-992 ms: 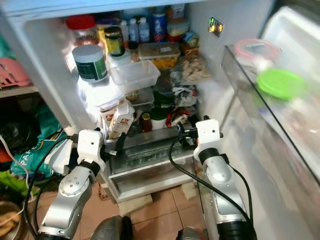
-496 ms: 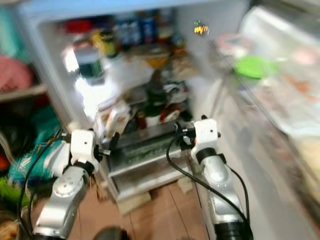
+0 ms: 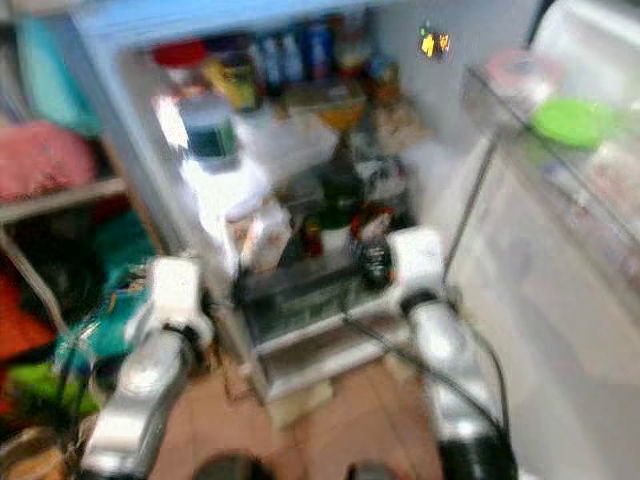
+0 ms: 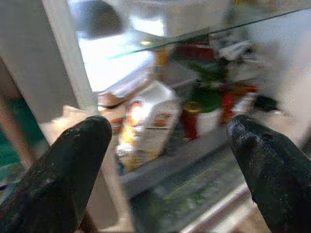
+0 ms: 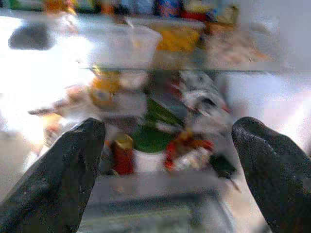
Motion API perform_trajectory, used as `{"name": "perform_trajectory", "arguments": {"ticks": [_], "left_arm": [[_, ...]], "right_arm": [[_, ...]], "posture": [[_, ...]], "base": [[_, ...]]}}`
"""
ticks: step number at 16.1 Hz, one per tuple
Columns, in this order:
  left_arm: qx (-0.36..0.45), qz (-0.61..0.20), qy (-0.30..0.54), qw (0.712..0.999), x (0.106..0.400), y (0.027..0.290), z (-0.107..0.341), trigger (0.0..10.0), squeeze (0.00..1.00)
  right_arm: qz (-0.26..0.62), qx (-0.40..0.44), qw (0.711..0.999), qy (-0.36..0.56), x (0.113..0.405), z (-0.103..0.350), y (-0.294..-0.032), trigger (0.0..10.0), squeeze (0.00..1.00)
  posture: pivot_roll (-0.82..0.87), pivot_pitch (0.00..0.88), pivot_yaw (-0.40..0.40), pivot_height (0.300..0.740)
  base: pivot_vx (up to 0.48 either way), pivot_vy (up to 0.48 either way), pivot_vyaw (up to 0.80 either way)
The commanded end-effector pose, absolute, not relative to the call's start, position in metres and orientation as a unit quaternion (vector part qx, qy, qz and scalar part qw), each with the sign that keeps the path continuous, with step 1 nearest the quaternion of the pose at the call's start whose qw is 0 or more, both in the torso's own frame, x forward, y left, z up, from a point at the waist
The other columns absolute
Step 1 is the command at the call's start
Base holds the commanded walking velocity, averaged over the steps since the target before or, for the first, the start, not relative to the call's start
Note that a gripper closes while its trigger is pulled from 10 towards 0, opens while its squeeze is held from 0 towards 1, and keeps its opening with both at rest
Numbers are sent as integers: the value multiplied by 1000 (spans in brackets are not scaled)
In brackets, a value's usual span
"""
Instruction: Restocking fridge
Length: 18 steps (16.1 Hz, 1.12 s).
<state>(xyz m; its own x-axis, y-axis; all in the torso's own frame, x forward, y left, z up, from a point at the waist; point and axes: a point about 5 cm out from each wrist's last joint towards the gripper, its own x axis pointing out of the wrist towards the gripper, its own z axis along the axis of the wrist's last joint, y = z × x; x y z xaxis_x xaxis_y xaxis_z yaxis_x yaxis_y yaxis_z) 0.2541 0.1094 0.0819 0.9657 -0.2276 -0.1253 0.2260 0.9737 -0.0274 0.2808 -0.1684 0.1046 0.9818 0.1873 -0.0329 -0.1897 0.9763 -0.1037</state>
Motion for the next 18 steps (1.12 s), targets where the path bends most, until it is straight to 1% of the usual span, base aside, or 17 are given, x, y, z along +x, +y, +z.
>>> {"name": "perform_trajectory", "arguments": {"ticks": [1,5,7,9,11,15,18], "left_arm": [[3,-106,61,992,255,119,83,10000,0],[4,-106,64,992,256,119,83,10000,0],[10,-107,68,992,256,119,82,10000,0],[11,-110,69,992,256,119,82,10000,0],[5,-113,52,992,255,120,85,10000,0],[3,-128,45,991,254,116,87,10000,0],[-1,-129,46,991,254,116,87,10000,0]], "right_arm": [[99,-52,994,2,284,109,-162,10000,0],[82,-59,995,-2,286,110,-162,10000,0],[73,-40,997,4,284,107,-161,10000,0],[62,-47,997,3,283,108,-162,10000,0],[64,-57,996,9,282,106,-160,10000,0],[66,-48,997,2,281,107,-158,10000,0],[67,-50,997,0,282,108,-157,10000,0]], "posture": [[17,0,13,740],[18,0,12,740],[18,0,13,740],[18,0,15,740],[18,0,18,740],[13,0,24,740],[10,0,25,740]], "base": [[0,476,0],[0,478,0],[0,480,0],[0,480,0],[0,0,0],[0,0,0],[0,-406,0]]}}
